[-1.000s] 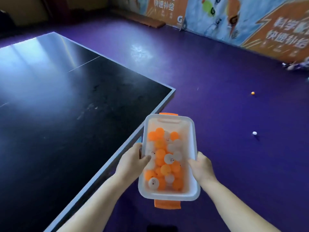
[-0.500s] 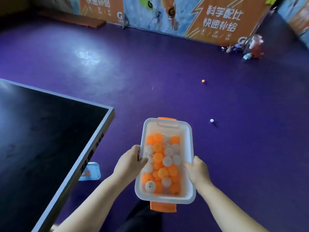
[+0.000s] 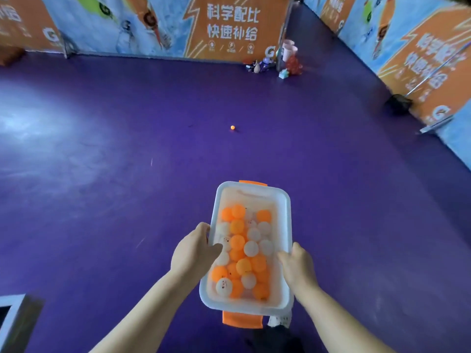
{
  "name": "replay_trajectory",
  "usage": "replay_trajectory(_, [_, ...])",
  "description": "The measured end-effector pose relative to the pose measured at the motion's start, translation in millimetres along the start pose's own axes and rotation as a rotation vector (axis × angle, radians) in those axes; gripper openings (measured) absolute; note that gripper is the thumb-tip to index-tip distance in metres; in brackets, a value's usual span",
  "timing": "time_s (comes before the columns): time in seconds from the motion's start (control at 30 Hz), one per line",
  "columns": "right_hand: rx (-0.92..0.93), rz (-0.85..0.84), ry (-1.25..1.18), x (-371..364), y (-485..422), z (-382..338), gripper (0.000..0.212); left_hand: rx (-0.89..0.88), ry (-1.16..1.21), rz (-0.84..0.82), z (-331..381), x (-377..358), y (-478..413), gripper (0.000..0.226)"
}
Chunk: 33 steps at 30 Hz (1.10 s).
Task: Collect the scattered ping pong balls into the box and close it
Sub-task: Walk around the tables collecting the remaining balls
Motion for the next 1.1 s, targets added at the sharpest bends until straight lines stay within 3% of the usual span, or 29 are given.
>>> replay_trajectory(0.13, [0.016,0.012,0.007,36.7,-96.6,-19.6,0.030,0.001,-0.039,0.007,68.2,-26.2,-74.7,0.021])
replay_trajectory(0.47, [0.074,-0.126,0.256,120.6,-316.0,-104.4,0.026,0.109,0.238,0.050,216.0,-67.9,-216.1,0.032])
replay_trajectory(0.6, [0.085,-0.267,0.347,90.8,-386.2,-122.8,0.023,0.200,0.288,0.125,220.3,-66.4,-266.4,0.037])
replay_trajectory(0.73, [0.103,-0.398,0.417,50.9,-456.8,-142.1,0.034,0.299,0.284,0.174,208.5,-66.7,-329.8,0.038])
replay_trajectory(1.1, [-0.019,-0.451,0.635,-20.1,-681.5,-142.2,0.018,0.596,0.250,0.216,154.2,-95.0,-520.1,0.030])
Point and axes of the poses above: each hand's wrist, its own y-axis away from the middle knuckle, its own x-axis out of the back of the hand, z = x × y, the point moved 7 cm from there along -y, towards the middle knuckle, and after that the axes turned 9 degrees about -y, right-handed, at the moved point
